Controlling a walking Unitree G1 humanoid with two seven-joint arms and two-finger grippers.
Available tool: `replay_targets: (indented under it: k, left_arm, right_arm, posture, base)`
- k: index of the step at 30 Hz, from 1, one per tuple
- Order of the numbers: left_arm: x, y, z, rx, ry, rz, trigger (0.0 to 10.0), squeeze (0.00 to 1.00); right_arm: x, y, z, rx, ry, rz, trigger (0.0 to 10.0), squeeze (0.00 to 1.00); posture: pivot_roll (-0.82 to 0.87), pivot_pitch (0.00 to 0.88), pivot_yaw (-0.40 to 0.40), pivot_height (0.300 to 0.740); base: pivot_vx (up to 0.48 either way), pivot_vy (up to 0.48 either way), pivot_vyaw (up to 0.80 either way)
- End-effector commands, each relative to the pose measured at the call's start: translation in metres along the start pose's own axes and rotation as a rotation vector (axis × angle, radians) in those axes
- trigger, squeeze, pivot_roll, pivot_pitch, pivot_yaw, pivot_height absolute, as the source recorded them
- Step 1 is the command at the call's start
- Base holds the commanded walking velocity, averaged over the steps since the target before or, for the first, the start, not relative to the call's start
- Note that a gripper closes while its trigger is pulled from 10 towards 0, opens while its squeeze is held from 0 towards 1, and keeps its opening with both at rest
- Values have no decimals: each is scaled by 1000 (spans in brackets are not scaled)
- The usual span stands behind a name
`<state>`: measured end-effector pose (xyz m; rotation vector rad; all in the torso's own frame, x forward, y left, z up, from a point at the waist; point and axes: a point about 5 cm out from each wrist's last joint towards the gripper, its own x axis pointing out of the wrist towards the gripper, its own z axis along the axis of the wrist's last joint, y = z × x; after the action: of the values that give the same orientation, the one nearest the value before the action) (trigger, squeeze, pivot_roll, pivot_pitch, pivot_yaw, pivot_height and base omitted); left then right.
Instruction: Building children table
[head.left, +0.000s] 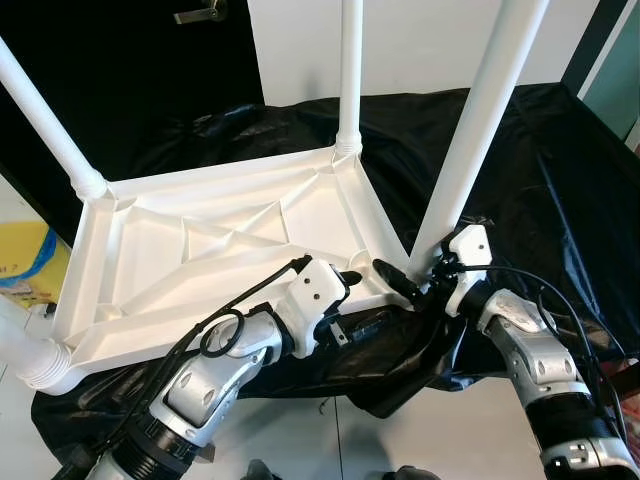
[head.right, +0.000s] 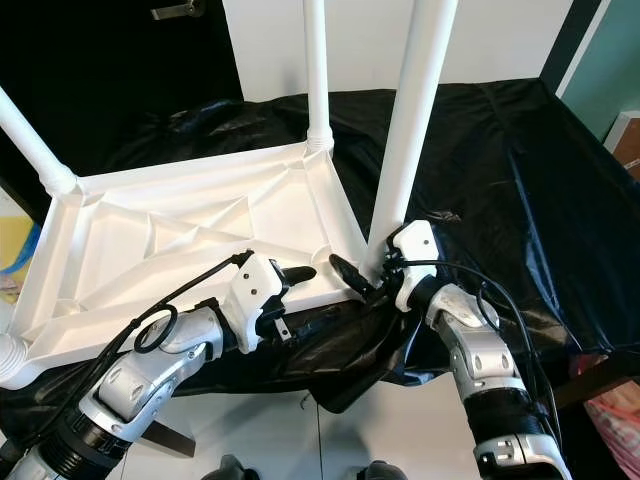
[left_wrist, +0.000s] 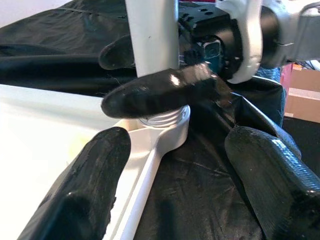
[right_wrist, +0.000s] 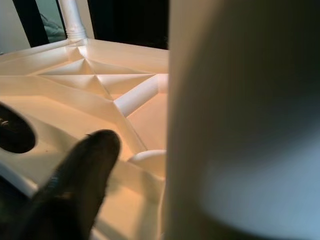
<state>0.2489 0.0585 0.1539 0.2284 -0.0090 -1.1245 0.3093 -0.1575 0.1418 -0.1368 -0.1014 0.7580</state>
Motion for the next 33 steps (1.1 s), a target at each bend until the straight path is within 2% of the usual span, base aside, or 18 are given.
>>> replay_targets:
  k: [1, 2, 3, 13, 14, 26, 28, 30, 33]
  left_arm:
    - [-1, -7, 0, 19, 7, -140, 10000, 0]
    - [-1, -7, 0, 19, 7, -140, 10000, 0]
    - [-1, -6, 0, 24, 9, -136, 10000, 0]
    - [-1, -3, 2, 42, 11, -118, 10000, 0]
    - [-1, -3, 3, 43, 10, -116, 10000, 0]
    - [0, 2, 3, 38, 1, -89, 10000, 0]
    - [0, 4, 3, 35, -2, -80, 10000, 0]
    - [0, 5, 3, 31, -5, -70, 10000, 0]
    - [0, 6, 3, 31, -4, -66, 10000, 0]
  right_arm:
    - [1, -3, -2, -19, 15, 36, 2157, 0]
    - [1, -3, -2, -19, 15, 36, 2157, 0]
    - [2, -6, -3, -27, 23, 48, 0, 0]
    - [-3, -12, -12, -38, 76, 82, 0, 0]
    - [-5, -12, -14, -29, 78, 73, 10000, 0]
    - [-11, -12, -15, -9, 53, -35, 10000, 0]
    - [-11, -8, -15, 2, 44, -83, 10000, 0]
    - [-12, -3, -18, -2, 71, -207, 10000, 0]
    - [-13, -2, -20, 4, 81, -276, 10000, 0]
  posture:
    - [-53, 62, 53, 740]
    - [-53, 62, 53, 740]
    - [-51, 62, 52, 740]
    - [-49, 74, 45, 740]
    - [-53, 75, 45, 740]
    - [-73, 85, 27, 740]
    - [-75, 88, 22, 740]
    - [-78, 95, 17, 740]
    - [-77, 96, 14, 740]
  base:
    - [0, 0, 0]
    - [0, 0, 0]
    - [0, 0, 0]
    - [0, 0, 0]
    - [0, 0, 0]
    - [0, 0, 0]
    - [0, 0, 0]
    - [0, 0, 0]
    - [0, 0, 0]
